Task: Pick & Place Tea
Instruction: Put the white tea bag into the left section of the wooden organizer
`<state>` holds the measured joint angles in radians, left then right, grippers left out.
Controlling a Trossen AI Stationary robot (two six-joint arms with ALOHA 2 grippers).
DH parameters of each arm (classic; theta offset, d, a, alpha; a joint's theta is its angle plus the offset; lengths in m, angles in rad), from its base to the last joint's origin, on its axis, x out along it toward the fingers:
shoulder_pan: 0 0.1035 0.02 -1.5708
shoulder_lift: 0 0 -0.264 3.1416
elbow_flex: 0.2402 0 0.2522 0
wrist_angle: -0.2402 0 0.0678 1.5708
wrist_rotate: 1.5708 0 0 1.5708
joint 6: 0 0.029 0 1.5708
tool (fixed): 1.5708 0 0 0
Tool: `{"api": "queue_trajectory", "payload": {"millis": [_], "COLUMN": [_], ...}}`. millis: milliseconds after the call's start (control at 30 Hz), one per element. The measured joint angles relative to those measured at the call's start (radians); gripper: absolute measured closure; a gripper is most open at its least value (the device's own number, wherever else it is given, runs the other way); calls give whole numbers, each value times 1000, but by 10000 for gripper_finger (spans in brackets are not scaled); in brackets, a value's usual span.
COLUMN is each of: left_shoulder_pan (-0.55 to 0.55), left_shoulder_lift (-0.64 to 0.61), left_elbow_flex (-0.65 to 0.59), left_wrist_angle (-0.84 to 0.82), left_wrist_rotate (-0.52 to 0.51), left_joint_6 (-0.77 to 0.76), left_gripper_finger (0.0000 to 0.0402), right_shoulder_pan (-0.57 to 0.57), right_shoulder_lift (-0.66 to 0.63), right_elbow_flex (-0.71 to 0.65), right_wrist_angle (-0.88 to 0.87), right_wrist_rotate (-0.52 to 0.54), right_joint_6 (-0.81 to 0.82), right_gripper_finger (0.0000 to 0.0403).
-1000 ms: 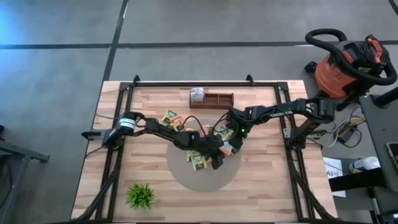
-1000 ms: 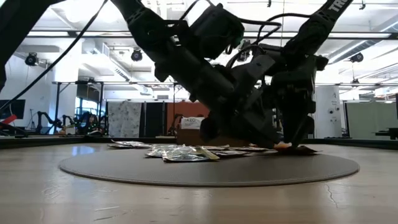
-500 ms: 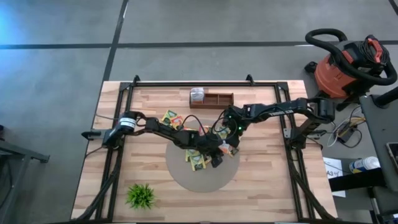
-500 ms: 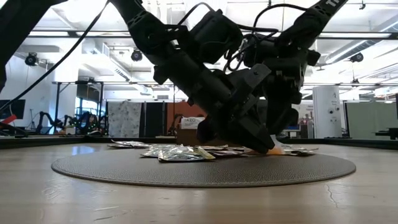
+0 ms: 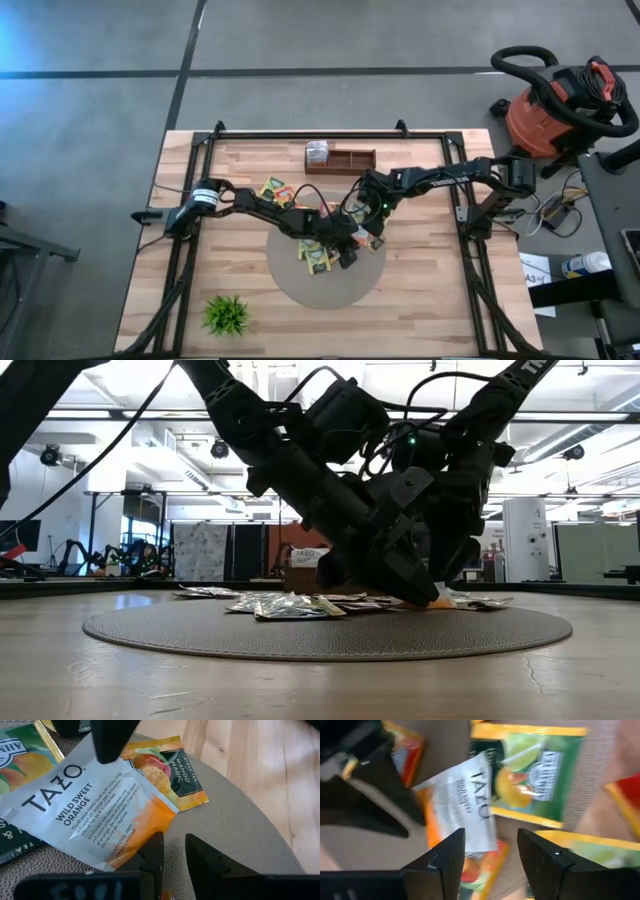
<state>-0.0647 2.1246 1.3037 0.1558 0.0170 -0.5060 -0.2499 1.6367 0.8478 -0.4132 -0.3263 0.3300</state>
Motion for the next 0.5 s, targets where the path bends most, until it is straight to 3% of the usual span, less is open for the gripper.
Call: {"api": "queue_trajectory", "payload": {"millis": [200, 500], "left_shoulder_pan": [0, 1], "left_shoulder_lift": [0, 37], "left_elbow_flex": [0, 2], "left_wrist_angle": [0, 30], "left_wrist_rotate": [0, 0], "left_joint_6": [0, 0], "left_gripper_finger": [324, 324], "right_shoulder_pan": [1, 1], "right_shoulder_lift": [0, 2], "right_elbow_flex": [0, -1], "right_wrist_angle": [3, 15], "right_wrist_rotate": [9, -62], "right_joint_6": [-5, -29], "right_gripper_finger": [225, 225]}}
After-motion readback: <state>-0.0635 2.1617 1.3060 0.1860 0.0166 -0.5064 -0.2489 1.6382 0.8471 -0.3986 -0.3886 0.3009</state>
